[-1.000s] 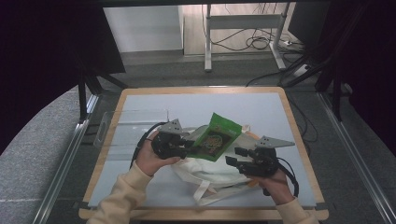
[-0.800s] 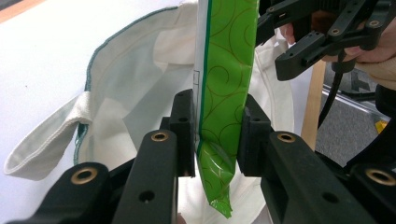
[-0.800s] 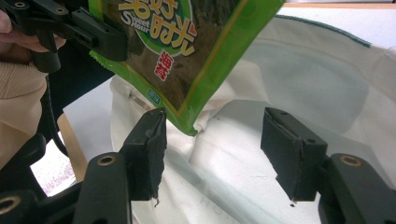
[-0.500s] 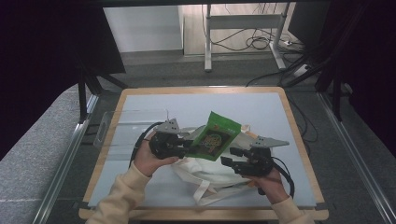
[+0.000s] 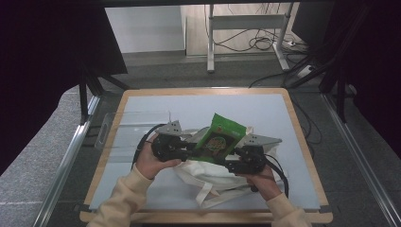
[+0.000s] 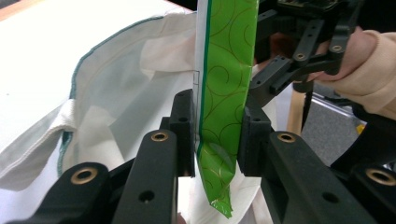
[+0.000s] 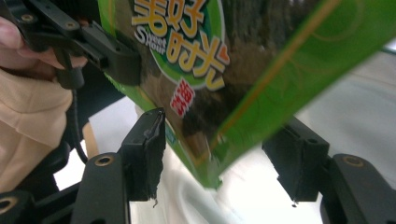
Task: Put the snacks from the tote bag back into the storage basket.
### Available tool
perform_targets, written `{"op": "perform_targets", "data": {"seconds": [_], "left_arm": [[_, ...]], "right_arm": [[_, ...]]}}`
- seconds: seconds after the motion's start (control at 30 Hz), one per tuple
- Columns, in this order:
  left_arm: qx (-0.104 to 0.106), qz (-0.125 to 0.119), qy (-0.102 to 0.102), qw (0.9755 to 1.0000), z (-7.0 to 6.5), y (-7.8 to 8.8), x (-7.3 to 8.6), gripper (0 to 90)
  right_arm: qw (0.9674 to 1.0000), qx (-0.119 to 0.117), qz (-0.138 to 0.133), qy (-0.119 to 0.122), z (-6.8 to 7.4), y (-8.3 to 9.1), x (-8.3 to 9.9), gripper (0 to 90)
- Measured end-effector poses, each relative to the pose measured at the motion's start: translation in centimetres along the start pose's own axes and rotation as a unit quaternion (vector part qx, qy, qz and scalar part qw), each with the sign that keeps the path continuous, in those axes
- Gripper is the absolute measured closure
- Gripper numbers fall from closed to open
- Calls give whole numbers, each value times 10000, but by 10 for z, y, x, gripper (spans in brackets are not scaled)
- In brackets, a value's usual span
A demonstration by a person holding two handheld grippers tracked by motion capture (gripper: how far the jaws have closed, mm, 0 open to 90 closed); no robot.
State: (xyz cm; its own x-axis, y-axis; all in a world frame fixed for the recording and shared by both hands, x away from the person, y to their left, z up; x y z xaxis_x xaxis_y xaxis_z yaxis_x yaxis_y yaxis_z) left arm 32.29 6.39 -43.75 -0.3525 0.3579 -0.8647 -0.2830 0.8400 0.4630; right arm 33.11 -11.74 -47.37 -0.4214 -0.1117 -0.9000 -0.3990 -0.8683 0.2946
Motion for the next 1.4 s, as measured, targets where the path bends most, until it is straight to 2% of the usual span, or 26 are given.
{"op": "perform_targets", "data": {"seconds": [0.1,0.17,0.33,0.5,0.77,0.83,1.03,1.17,1.27,1.4], "left_arm": [[8,16,-2,10000,0,-1,0,723],[-31,33,-14,10000,1,-2,1,722],[-64,35,29,10000,6,-2,4,709],[-269,166,-79,9995,10,-5,9,649],[-314,188,-72,9993,13,-11,11,545],[-418,202,-124,9988,14,-11,12,503],[-525,122,-118,9985,16,-6,11,406],[-576,76,-119,9982,17,-2,10,385],[-595,55,-138,9981,17,0,10,377],[-616,70,-171,9979,17,2,9,369]], "right_arm": [[9999,-140,-25,-13,0,-5,0,408],[9998,-203,-67,2,1,-7,-1,447],[9998,-169,-43,78,-1,-6,-1,527],[9997,-193,-14,166,0,-5,-1,623],[9989,-352,35,298,4,1,-2,713],[9988,-318,76,373,4,3,-3,716],[9989,-163,84,424,1,11,-6,717],[9985,-19,198,502,0,16,-7,717],[9972,124,353,645,-1,20,-7,716],[9957,227,536,717,-4,23,-5,716]]}}
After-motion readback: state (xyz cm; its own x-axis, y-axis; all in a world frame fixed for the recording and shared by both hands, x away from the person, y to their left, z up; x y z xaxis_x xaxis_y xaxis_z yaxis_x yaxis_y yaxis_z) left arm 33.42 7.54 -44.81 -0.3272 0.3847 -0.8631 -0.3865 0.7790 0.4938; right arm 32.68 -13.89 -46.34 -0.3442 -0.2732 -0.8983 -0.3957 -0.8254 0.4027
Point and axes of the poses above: each handheld gripper's, and its own axes: y roughly backward along the jaws, x roughly out of its underside, z roughly to its left, the point moved 6 cm from there along -y, roughly forward along the jaws, and after that the axes turned 5 degrees about -z, right-handed, at the moved point
